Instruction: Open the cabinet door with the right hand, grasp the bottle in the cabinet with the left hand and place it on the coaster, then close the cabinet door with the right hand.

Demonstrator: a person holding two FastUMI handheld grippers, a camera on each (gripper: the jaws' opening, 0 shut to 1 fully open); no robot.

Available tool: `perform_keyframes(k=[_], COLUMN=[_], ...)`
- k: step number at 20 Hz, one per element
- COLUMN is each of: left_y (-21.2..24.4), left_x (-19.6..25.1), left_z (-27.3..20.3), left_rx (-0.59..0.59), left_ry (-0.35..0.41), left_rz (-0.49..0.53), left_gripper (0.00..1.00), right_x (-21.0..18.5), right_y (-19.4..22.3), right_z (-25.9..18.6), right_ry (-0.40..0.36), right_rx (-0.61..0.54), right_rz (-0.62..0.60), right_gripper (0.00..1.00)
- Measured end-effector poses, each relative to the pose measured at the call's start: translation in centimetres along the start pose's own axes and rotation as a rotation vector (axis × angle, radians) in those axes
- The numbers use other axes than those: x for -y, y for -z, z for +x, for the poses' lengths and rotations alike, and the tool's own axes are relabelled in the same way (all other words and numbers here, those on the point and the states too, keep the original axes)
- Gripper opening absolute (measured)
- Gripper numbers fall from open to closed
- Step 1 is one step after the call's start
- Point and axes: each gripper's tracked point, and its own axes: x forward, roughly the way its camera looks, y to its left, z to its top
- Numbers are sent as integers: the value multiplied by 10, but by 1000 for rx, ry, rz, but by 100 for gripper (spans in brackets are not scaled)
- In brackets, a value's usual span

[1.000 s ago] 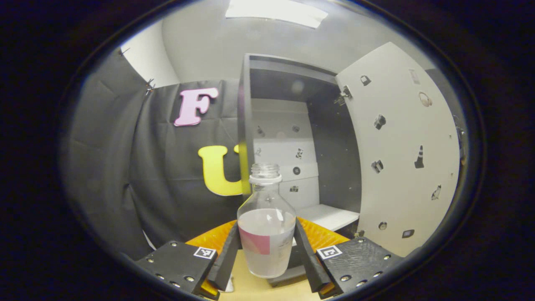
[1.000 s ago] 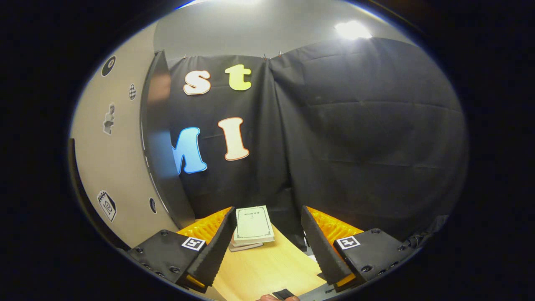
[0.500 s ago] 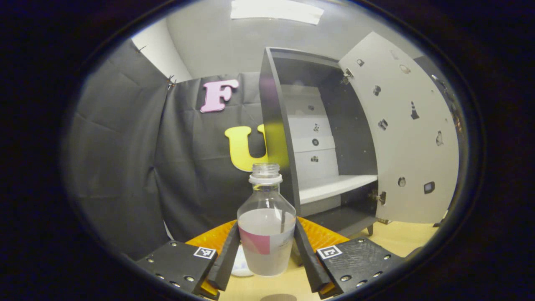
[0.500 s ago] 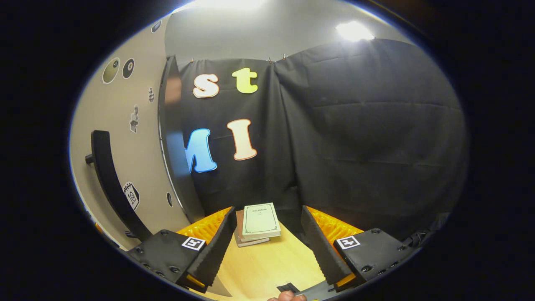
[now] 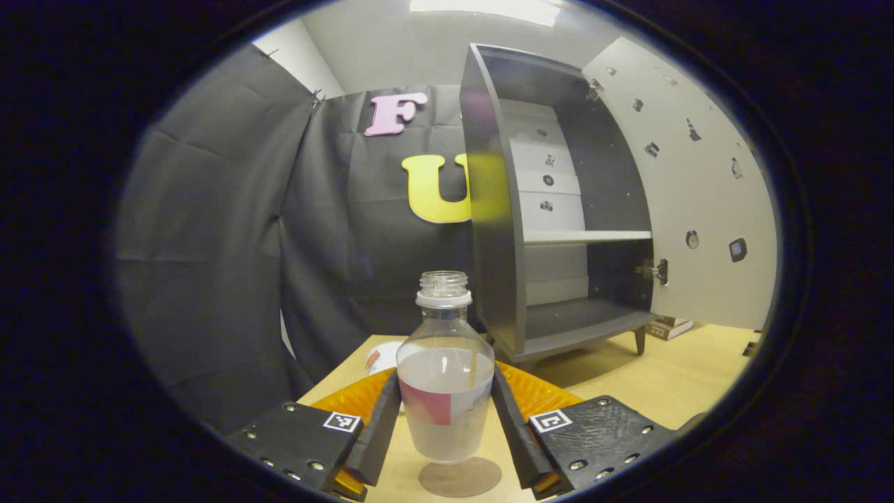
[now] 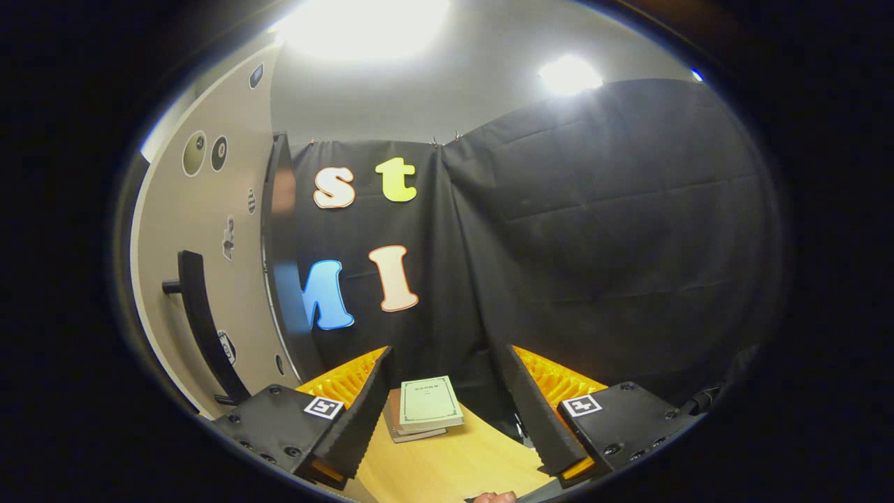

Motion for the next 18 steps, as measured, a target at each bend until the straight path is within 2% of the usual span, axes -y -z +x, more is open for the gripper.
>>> perform_keyframes(k=[7,10,13,15,18], left_y=[70,74,77,80,74], left_x=[13,18,23,21,17], left_z=[-7,-9,-11,-15,-15], left_rx=[-108,-113,-134,-149,-168], left_ry=[-12,-18,-11,-8,-2], left_rz=[-27,-8,15,13,23], left_gripper=[73,72,77,74,76], right_x=[13,17,23,27,35], right_y=[27,33,38,41,46], right_z=[10,10,9,11,12], right_ry=[57,63,69,70,71], right_rx=[-68,-86,-101,-101,-105], right_rz=[-16,-23,-11,-21,-30], right_gripper=[98,98,98,98,98])
